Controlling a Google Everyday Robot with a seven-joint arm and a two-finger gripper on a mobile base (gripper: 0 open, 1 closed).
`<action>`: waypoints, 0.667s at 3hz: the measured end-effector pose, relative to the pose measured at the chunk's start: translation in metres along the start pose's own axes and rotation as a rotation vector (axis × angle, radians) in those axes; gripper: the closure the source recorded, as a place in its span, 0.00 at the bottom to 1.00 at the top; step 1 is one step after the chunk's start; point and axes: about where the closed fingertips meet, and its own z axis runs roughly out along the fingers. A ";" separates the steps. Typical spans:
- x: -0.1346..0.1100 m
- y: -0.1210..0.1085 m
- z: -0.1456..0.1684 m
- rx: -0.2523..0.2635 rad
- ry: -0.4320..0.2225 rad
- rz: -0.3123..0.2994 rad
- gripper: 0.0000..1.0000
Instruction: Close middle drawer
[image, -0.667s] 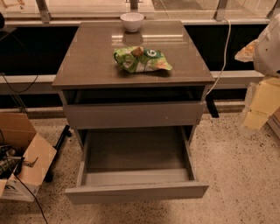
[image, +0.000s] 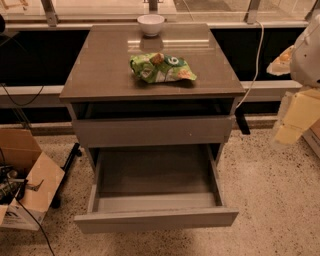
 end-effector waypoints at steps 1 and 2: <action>-0.008 0.010 0.021 0.017 -0.037 -0.011 0.46; -0.009 0.014 0.051 0.021 -0.061 -0.022 0.70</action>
Offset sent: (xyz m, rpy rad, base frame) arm 0.0123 0.0272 -0.0884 0.0692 -0.0452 0.0506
